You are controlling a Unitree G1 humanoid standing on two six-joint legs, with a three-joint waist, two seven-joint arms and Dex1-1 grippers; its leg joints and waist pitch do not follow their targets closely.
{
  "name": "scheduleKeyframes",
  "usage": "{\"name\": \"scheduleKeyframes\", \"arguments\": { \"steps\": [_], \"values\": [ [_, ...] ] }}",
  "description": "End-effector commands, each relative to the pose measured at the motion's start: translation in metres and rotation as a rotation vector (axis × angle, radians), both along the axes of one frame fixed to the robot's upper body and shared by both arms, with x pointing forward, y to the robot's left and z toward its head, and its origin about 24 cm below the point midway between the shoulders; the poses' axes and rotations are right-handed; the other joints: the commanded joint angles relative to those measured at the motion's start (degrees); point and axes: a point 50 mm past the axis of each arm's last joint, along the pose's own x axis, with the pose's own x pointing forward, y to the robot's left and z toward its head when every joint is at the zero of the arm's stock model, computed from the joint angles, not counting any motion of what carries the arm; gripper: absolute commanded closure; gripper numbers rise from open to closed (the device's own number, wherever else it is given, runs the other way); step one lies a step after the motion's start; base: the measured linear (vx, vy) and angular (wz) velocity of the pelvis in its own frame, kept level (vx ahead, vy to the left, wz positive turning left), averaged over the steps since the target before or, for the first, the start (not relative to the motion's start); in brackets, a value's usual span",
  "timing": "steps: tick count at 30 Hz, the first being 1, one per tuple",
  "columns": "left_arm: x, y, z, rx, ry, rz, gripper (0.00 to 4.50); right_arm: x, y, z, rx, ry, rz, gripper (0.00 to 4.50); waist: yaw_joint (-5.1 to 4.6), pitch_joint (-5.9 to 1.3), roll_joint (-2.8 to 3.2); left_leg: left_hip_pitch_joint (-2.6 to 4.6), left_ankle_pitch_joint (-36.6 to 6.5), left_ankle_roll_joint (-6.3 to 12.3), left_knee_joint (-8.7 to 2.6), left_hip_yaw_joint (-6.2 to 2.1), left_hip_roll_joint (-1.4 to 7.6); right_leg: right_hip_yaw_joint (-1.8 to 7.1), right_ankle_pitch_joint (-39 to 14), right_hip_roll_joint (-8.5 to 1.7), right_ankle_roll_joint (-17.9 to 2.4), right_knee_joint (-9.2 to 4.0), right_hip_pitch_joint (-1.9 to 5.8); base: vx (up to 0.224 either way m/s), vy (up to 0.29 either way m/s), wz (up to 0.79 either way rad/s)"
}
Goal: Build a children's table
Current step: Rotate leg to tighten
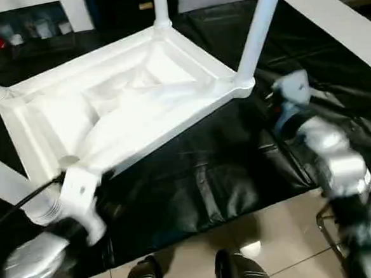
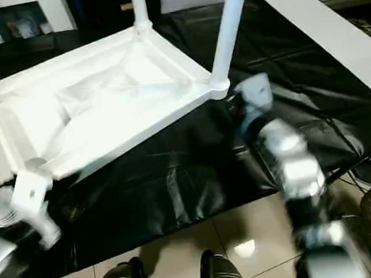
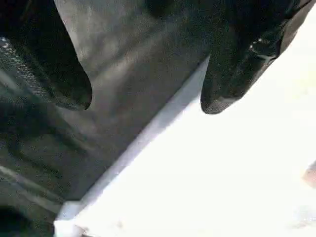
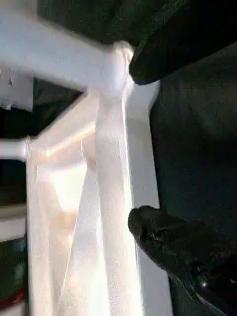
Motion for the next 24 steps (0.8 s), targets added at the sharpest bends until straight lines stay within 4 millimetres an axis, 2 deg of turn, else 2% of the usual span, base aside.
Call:
{"name": "scheduleKeyframes", "arguments": {
  "steps": [1, 2, 3, 4, 5, 6, 7, 8, 9, 10, 11, 12, 13, 14, 15, 16, 17, 18, 19, 20, 21, 22, 23, 24],
  "values": [
    [0.002, -0.012, -0.004, 0.021, 0.000, -0.028, 0.41, -0.020, 0.021, -0.001, -0.002, -0.002, 0.092, 0.00, 0.18, -4.72, 0.15, 1.07, -18.3, 2.00, -3.67, -0.26, 1.19, 2.58, -27.2, -2.84, -3.0, -5.47, 2.52, 0.000, 0.000, 0.00],
    [0.002, -0.012, -0.004, 0.021, 0.000, -0.028, 0.41, -0.020, 0.021, -0.001, -0.002, -0.002, 0.092, 0.00, 0.04, -4.65, 0.05, 0.80, -18.5, 1.88, -3.76, -0.40, 1.11, 2.45, -27.9, -2.91, -2.7, -5.46, 2.68, 0.000, 0.000, 0.00],
    [0.006, -0.019, -0.002, 0.031, -0.025, -0.028, 0.41, -0.031, 0.028, -0.008, 0.016, 0.002, 0.093, 0.00, 0.69, -4.41, 0.23, -2.55, -18.3, 3.23, -4.97, -3.14, 0.11, -0.07, -28.2, -4.31, -3.3, -3.98, 5.42, 0.000, 0.000, 0.00],
    [0.006, -0.019, -0.002, 0.031, -0.025, -0.028, 0.41, -0.031, 0.028, -0.008, 0.016, 0.002, 0.093, 0.00, -0.36, -4.78, 1.00, -2.10, -18.6, 3.82, -4.92, -4.73, 0.68, -1.44, -24.9, -3.55, -3.8, -4.40, 4.61, -0.017, -0.009, 0.20],
    [0.008, -0.022, -0.002, 0.030, -0.032, -0.020, 0.41, -0.035, 0.030, -0.010, 0.022, 0.009, 0.088, 0.00, -0.66, -4.93, 1.84, -1.81, -19.9, 3.77, -4.71, -5.75, 0.98, -2.10, -22.8, -3.39, -5.2, -4.08, 4.68, 0.008, -0.024, 0.50],
    [0.011, -0.024, -0.005, 0.031, -0.004, 0.000, 0.41, -0.041, 0.032, -0.014, 0.025, 0.018, 0.084, 0.00, -1.56, -4.80, 3.71, -0.45, -24.3, 4.79, -6.63, -10.94, 4.29, -3.37, -14.1, -0.97, -10.2, -1.11, 4.18, 0.008, -0.024, 0.50],
    [0.011, -0.024, -0.008, 0.032, 0.016, 0.009, 0.41, -0.044, 0.032, -0.013, 0.022, 0.025, 0.080, 0.00, -1.83, -4.48, 4.01, -0.02, -25.7, 5.86, -7.38, -12.89, 5.00, -3.23, -13.3, -0.32, -11.3, 0.78, 3.72, 0.029, -0.060, 0.54],
    [0.011, -0.024, -0.008, 0.032, 0.016, 0.009, 0.41, -0.044, 0.032, -0.013, 0.022, 0.025, 0.080, 0.00, -2.09, -4.25, 4.09, 0.35, -26.3, 7.23, -7.50, -14.01, 4.95, -2.79, -13.6, -0.15, -12.2, 1.86, 3.23, 0.009, -0.101, 0.60],
    [0.012, -0.025, -0.010, 0.032, 0.030, 0.014, 0.41, -0.045, 0.032, -0.013, 0.021, 0.029, 0.077, 0.00, -1.96, -3.93, 3.99, -0.02, -28.1, 8.12, -7.46, -14.58, 3.33, -1.49, -14.4, -0.63, -14.5, 2.67, 3.16, 0.009, -0.101, 0.60],
    [0.011, -0.025, -0.011, 0.024, 0.033, 0.020, 0.41, -0.049, 0.032, -0.012, 0.034, 0.039, 0.069, 0.00, -0.99, -3.52, 2.53, -2.53, -28.3, 5.02, -4.81, -11.42, -1.08, 0.46, -18.3, -3.57, -15.7, -1.17, 3.66, -0.008, -0.151, 0.73],
    [0.011, -0.026, -0.009, 0.029, 0.019, 0.017, 0.41, -0.052, 0.031, -0.012, 0.049, 0.050, 0.061, 0.00, -0.28, -3.65, 1.28, -3.13, -24.6, 3.59, -1.90, -9.15, -3.77, 0.95, -28.0, -6.11, -12.6, -4.20, 4.18, -0.024, -0.158, 0.61],
    [0.011, -0.027, -0.009, 0.048, 0.006, 0.003, 0.41, -0.056, 0.030, -0.012, 0.070, 0.062, 0.048, 0.00, 0.12, -3.47, -0.60, -2.22, -10.7, 3.85, 4.97, -5.88, -4.11, 1.11, -48.1, -11.07, -3.8, -8.67, 4.56, -0.024, -0.158, 0.61],
    [0.010, -0.027, -0.010, 0.071, 0.010, -0.003, 0.41, -0.057, 0.029, -0.013, 0.074, 0.068, 0.031, 0.00, 1.13, -3.34, 0.08, -3.48, -5.2, 4.84, 6.87, -5.83, -3.60, 3.53, -52.8, -12.87, 2.4, -9.24, 4.99, -0.025, -0.135, 0.44],
    [0.010, -0.027, -0.011, 0.089, 0.008, -0.006, 0.41, -0.058, 0.028, -0.014, 0.072, 0.076, 0.018, 0.00, 1.21, -3.16, -0.03, -3.47, -5.5, 5.07, 7.22, -5.97, -3.01, 3.64, -52.8, -13.78, 2.7, -8.85, 5.08, -0.007, -0.095, 0.32],
    [0.009, -0.027, -0.012, 0.091, 0.005, -0.005, 0.41, -0.058, 0.028, -0.014, 0.072, 0.075, 0.007, 0.00, 1.62, -2.89, -0.04, -2.47, -7.2, 4.86, 4.88, -5.76, -2.33, 4.87, -50.1, -12.09, 0.5, -7.72, 6.39, -0.007, -0.095, 0.32],
    [0.009, -0.027, -0.012, 0.091, 0.005, -0.005, 0.41, -0.058, 0.028, -0.014, 0.072, 0.075, 0.007, 0.00, 2.02, -3.36, 0.56, -1.77, -7.6, 6.26, 2.15, -5.76, -0.99, 4.40, -40.3, -10.68, -4.4, -6.71, 7.46, 0.000, 0.000, 0.00],
    [0.006, -0.027, -0.011, 0.068, -0.003, -0.005, 0.41, -0.059, 0.028, -0.016, 0.053, 0.084, 0.015, 0.00, 1.89, -3.89, 0.91, -0.31, -6.1, 7.25, 0.58, -5.49, -0.43, 2.92, -34.2, -8.73, -6.8, -6.31, 6.81, 0.000, 0.000, 0.00],
    [0.002, -0.027, -0.011, 0.039, -0.003, -0.014, 0.41, -0.060, 0.029, -0.019, 0.033, 0.103, 0.035, 0.00, 0.87, -4.41, 2.25, 0.85, -4.4, 9.22, -1.32, -5.91, 1.36, 0.19, -22.4, -4.55, -9.5, -4.24, 5.24, 0.000, 0.000, 0.00],
    [-0.001, -0.027, -0.011, 0.027, 0.000, -0.024, 0.41, -0.060, 0.029, -0.020, 0.041, 0.114, 0.046, 0.00, -0.22, -5.31, 3.11, 1.35, -3.3, 10.05, -1.45, -7.35, 3.67, -0.25, -12.0, -3.82, -10.4, -2.57, 5.29, 0.000, 0.000, 0.00],
    [-0.003, -0.026, -0.012, 0.022, 0.003, -0.025, 0.41, -0.062, 0.030, -0.019, 0.052, 0.120, 0.058, 0.00, -0.57, -5.44, 3.22, 1.13, -4.6, 10.47, -1.57, -7.43, 4.17, 0.11, -6.6, -4.32, -10.8, -2.27, 5.32, 0.000, 0.000, 0.00],
    [-0.005, -0.025, -0.013, 0.020, 0.015, -0.019, 0.41, -0.063, 0.031, -0.019, 0.058, 0.122, 0.072, 0.00, -0.50, -5.32, 2.99, 0.92, -6.7, 10.15, -1.57, -7.08, 3.92, 0.48, -6.2, -4.78, -11.3, -2.37, 5.37, 0.000, 0.000, 0.00],
    [-0.009, -0.017, -0.017, 0.038, 0.035, 0.032, 0.41, -0.067, 0.035, -0.018, 0.062, 0.107, 0.126, 0.00, -0.53, -4.94, 2.57, 0.40, -11.6, 8.70, -1.80, -6.36, 3.01, 0.87, -9.3, -5.56, -11.9, -2.98, 5.74, 0.000, 0.000, 0.00],
    [-0.010, -0.015, -0.017, 0.043, 0.036, 0.043, 0.41, -0.068, 0.035, -0.017, 0.065, 0.107, 0.135, 0.00, -0.57, -4.76, 2.41, 0.11, -14.3, 7.71, -1.88, -5.99, 2.55, 0.92, -12.6, -5.84, -11.7, -3.36, 6.05, 0.000, 0.000, 0.00],
    [-0.012, -0.008, -0.019, 0.070, 0.036, 0.098, 0.41, -0.071, 0.038, -0.017, 0.081, 0.111, 0.180, 0.00, -0.72, -4.02, 1.88, -0.27, -18.3, 5.86, -1.99, -5.40, 1.56, 0.91, -22.7, -6.17, -8.8, -4.66, 6.21, 0.000, 0.000, 0.00]
  ]
}}
